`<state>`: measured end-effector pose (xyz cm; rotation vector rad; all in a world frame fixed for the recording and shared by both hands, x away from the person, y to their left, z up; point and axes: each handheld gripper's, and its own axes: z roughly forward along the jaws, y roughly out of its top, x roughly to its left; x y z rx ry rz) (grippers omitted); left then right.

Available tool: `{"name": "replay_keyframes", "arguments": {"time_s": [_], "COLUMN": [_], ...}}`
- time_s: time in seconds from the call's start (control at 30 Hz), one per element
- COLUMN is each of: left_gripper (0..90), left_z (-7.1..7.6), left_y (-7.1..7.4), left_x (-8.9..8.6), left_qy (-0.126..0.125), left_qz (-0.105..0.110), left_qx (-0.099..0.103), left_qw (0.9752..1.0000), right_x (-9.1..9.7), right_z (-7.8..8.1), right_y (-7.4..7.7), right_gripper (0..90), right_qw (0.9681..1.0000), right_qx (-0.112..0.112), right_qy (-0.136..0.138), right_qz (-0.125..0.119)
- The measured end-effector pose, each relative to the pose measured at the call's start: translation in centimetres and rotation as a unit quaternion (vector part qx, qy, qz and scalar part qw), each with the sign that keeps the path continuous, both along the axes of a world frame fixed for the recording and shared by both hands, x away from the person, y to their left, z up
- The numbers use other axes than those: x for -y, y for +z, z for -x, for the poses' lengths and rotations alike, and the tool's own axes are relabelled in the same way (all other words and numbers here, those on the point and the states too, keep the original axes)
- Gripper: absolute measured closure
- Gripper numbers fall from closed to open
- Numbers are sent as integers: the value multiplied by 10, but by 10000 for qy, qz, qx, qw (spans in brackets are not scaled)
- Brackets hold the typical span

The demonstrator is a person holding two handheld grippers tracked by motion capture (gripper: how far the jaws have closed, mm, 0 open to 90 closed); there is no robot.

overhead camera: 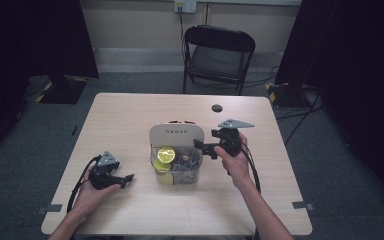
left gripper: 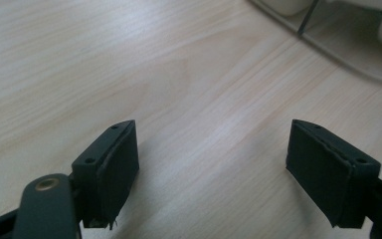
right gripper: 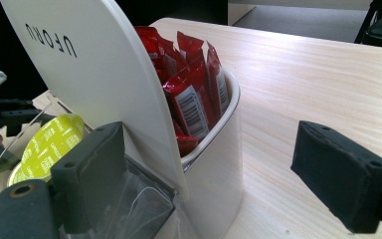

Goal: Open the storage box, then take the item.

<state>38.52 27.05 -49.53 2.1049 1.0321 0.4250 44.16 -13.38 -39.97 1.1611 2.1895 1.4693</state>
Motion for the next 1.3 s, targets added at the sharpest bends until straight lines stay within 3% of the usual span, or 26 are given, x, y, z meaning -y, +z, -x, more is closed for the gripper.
{"name": "replay_keyframes", "arguments": {"time_s": [0.07, 0.2, 0.4, 0.5, 0.67, 0.73, 0.83, 0.9, 1.0, 1.2, 1.3], "left_gripper": [205, 212, 217, 217, 231, 314, 269, 269, 281, 308, 309], "left_z": [2, 5, 11, 13, 15, 16, 16, 15, 16, 19, 18], "left_y": [6, 17, 25, 33, 41, 44, 46, 47, 49, 64, 74], "left_x": [1, 4, 10, 11, 13, 12, 13, 14, 18, 32, 40], "left_qy": [88, 61, -207, -288, -341, -461, -449, -509, -621, -821, -933], "left_qz": [66, 505, 510, 613, 919, 1081, 1223, 1197, 1298, 1430, 1389], "left_qx": [171, 273, 510, 573, 577, 571, 589, 521, 445, 583, 675], "left_qw": [9998, 9983, 9972, 9961, 9935, 9914, 9897, 9901, 9886, 9846, 9836], "right_x": [0, 1, 1, 1, 1, 1, 0, -1, -1, 0, 3], "right_z": [0, 0, 1, 1, 1, 0, 1, 0, 0, 2, 2], "right_y": [1, 0, 1, 1, 0, 0, -1, -2, -3, -2, -2], "right_gripper": [133, 132, 135, 135, 134, 133, 134, 132, 130, 137, 137], "right_qw": [10000, 10000, 10000, 10000, 10000, 10000, 10000, 10000, 10000, 10000, 10000], "right_qx": [15, 2, 30, 17, 14, -2, -32, -38, -63, -17, -30], "right_qy": [-16, -15, -35, -34, -31, -27, -35, -8, 4, -65, -80], "right_qz": [13, -6, 20, 16, 20, 7, 25, 12, -2, 54, 24]}}
